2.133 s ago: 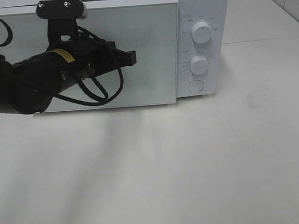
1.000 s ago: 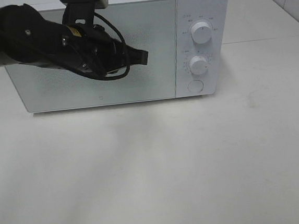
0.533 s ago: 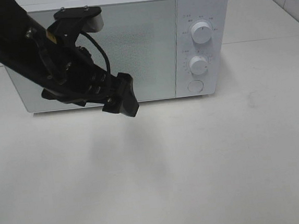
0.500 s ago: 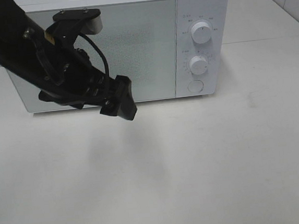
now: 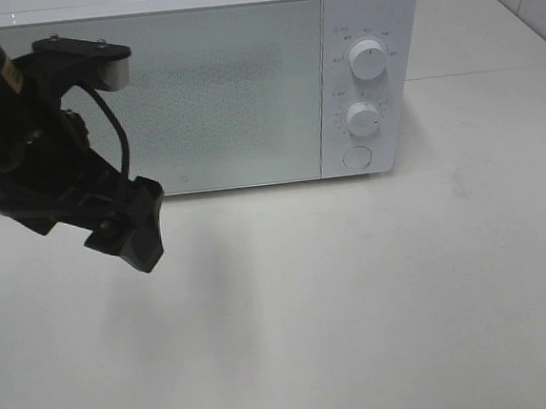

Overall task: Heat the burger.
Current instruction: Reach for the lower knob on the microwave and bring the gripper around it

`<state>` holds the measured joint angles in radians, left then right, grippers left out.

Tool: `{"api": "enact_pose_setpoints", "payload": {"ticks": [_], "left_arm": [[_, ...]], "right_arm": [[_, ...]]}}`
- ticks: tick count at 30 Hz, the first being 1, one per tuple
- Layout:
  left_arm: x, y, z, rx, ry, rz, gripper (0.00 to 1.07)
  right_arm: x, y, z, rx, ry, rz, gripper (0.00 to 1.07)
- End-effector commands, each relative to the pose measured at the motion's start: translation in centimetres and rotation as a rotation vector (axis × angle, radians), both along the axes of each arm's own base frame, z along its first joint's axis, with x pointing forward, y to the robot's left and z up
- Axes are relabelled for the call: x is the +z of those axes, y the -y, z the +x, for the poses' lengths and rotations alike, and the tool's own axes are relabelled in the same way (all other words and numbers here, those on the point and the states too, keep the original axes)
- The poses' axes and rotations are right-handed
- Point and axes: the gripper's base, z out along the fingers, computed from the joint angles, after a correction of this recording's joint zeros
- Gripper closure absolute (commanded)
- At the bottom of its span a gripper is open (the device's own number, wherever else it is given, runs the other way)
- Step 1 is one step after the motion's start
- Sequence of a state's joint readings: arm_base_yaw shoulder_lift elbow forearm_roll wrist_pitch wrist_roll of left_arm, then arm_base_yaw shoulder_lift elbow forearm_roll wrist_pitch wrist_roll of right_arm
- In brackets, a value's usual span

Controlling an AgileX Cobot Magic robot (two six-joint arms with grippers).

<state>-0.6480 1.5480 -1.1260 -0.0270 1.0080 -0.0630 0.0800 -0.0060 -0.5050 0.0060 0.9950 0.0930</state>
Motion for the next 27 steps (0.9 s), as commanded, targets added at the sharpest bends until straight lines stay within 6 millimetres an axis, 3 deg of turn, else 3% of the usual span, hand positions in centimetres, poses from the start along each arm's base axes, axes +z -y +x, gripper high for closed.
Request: {"api": "enact_pose_setpoints", "payload": {"ticks": [1,5,7,11,13,16,19,22,27], "left_arm": [[1.7,-1.3,-0.4,0.049,0.044,0.025,0.06],[2.6,-2.9,-0.3,0.109,0.034,0.006,0.06],[3.7,-5.3,0.1,0.163,0.027,-0.026,0.06],[5.0,-7.5,0.0,0.211,0.035,-0.069,0.06],[6.5,-10.8,-0.6,0.294,0.056,-0.078,0.06],[6.8,-11.6,-0.8,0.315,0.063,-0.077,0.06],[8.2,-14.7,-2.3,0.412,0.1,-0.078,0.06],[8.1,-15.1,-2.7,0.43,0.101,-0.078,0.06],[6.3,-16.8,-6.1,0.527,0.111,-0.082,0.06]], "right_arm": [[-0.2,0.0,-0.3,-0.002,0.018,-0.008,0.32],[-0.2,0.0,-0.3,-0.002,0.018,-0.008,0.32],[-0.2,0.0,-0.3,-0.002,0.018,-0.008,0.32],[-0.2,0.0,-0.3,-0.002,0.018,-0.008,0.32],[-0.2,0.0,-0.3,-0.002,0.018,-0.008,0.32],[-0.2,0.0,-0.3,-0.002,0.018,-0.008,0.32],[-0.2,0.0,-0.3,-0.002,0.018,-0.008,0.32],[-0.2,0.0,-0.3,-0.002,0.018,-0.008,0.32],[-0.2,0.0,-0.3,-0.002,0.018,-0.008,0.32]]}}
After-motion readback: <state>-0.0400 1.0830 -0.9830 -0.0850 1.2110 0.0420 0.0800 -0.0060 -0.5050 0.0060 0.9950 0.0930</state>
